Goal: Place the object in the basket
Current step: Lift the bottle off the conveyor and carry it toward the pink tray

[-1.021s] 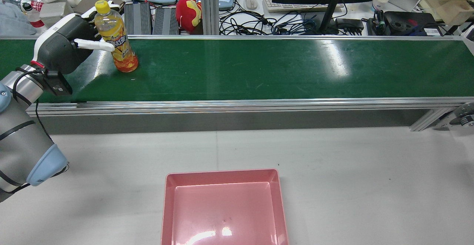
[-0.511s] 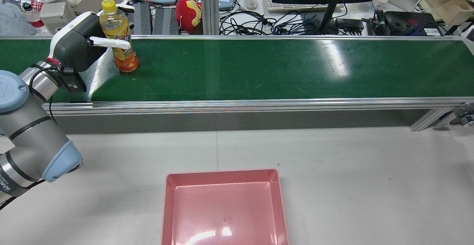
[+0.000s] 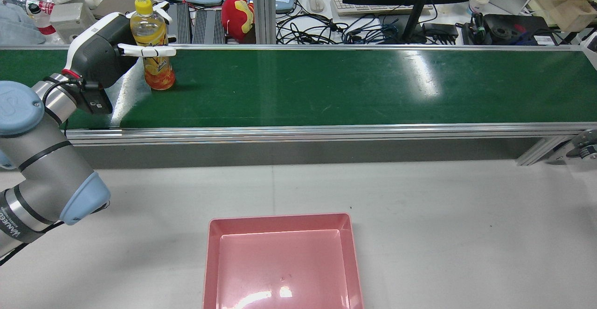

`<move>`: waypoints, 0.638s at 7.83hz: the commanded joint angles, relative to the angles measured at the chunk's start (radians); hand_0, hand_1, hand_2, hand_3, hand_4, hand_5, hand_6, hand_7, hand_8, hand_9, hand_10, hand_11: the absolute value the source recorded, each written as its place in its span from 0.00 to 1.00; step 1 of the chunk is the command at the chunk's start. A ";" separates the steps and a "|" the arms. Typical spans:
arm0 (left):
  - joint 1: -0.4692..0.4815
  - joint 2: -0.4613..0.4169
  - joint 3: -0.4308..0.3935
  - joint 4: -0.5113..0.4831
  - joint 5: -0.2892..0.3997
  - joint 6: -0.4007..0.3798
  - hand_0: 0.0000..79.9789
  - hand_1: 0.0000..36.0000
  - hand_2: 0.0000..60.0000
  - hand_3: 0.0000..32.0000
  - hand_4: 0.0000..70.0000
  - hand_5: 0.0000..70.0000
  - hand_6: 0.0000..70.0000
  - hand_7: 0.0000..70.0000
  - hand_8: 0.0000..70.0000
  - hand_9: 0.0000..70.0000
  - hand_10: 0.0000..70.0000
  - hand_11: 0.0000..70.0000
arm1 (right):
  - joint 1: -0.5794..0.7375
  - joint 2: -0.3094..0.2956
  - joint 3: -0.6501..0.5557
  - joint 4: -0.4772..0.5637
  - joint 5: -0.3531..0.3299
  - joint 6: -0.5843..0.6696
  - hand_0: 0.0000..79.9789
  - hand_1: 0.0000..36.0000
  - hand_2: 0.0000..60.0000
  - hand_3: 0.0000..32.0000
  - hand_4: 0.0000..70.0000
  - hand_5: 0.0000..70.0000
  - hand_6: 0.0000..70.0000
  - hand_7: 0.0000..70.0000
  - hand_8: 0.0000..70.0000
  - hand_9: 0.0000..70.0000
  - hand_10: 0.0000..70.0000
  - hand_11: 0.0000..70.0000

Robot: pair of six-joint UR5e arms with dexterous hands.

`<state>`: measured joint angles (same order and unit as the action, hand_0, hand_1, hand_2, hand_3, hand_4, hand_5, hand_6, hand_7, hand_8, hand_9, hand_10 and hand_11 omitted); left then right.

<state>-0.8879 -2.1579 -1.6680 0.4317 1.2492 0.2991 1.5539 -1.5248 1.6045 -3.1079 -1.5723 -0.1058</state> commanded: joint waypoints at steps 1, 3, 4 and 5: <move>0.003 -0.002 -0.045 0.013 0.012 -0.008 0.80 1.00 1.00 0.00 1.00 1.00 1.00 1.00 1.00 1.00 1.00 1.00 | 0.000 0.000 0.000 0.000 0.000 0.000 0.00 0.00 0.00 0.00 0.00 0.00 0.00 0.00 0.00 0.00 0.00 0.00; 0.067 0.000 -0.180 0.079 0.022 -0.006 0.79 1.00 1.00 0.00 1.00 1.00 1.00 1.00 1.00 1.00 1.00 1.00 | 0.000 0.000 0.000 0.000 0.000 0.000 0.00 0.00 0.00 0.00 0.00 0.00 0.00 0.00 0.00 0.00 0.00 0.00; 0.111 -0.002 -0.206 0.082 0.041 -0.006 0.78 1.00 1.00 0.00 1.00 1.00 1.00 1.00 1.00 1.00 1.00 1.00 | 0.000 0.000 0.000 0.000 0.000 0.000 0.00 0.00 0.00 0.00 0.00 0.00 0.00 0.00 0.00 0.00 0.00 0.00; 0.157 -0.010 -0.251 0.107 0.041 -0.006 0.76 1.00 1.00 0.00 1.00 1.00 1.00 1.00 1.00 1.00 1.00 1.00 | 0.000 0.000 0.000 0.000 0.000 0.000 0.00 0.00 0.00 0.00 0.00 0.00 0.00 0.00 0.00 0.00 0.00 0.00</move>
<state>-0.8192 -2.1591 -1.8329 0.4998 1.2754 0.2930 1.5539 -1.5248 1.6045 -3.1078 -1.5723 -0.1059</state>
